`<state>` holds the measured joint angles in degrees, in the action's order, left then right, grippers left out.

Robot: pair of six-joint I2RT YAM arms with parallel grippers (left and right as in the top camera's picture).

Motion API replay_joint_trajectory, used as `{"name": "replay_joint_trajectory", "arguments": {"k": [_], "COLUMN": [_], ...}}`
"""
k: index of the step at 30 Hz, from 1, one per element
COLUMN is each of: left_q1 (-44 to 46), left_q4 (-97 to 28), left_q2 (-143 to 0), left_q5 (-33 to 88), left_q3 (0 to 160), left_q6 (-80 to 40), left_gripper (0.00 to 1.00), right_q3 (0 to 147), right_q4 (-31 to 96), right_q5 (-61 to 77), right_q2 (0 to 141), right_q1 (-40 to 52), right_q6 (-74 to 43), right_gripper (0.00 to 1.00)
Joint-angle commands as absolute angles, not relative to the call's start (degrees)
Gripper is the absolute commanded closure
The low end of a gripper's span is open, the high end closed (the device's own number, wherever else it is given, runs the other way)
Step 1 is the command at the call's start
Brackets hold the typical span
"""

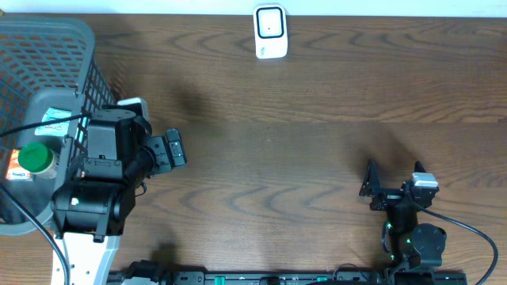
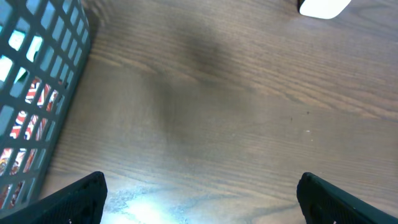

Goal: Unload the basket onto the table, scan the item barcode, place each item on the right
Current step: 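Raise the left gripper and move it over the grey basket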

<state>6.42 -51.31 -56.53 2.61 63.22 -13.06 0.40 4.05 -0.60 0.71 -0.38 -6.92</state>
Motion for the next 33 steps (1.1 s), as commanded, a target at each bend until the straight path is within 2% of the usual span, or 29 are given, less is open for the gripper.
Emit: {"name": "replay_joint_trajectory", "arguments": {"k": [1, 19, 33], "left_q1": [6.2, 6.2, 6.2], "left_q4": [-52.3, -60.2, -60.8], "left_q2": [-56.7, -59.2, -59.6], "left_q5": [1.7, -2.7, -5.7], "left_q3": [66.2, 81.1, 82.2], "left_q6": [-12.7, -12.9, -12.9], "left_gripper": [0.02, 0.02, 0.02], "right_q3": [0.3, 0.3, 0.3], "right_q4": [4.3, 4.3, 4.3], "right_q5": [-0.3, -0.3, -0.3], "right_q2": [0.5, 0.5, 0.5], "right_q1": [0.1, 0.1, 0.1], "right_q6": [-6.3, -6.3, -6.3], "right_gripper": [0.01, 0.01, 0.01]}}
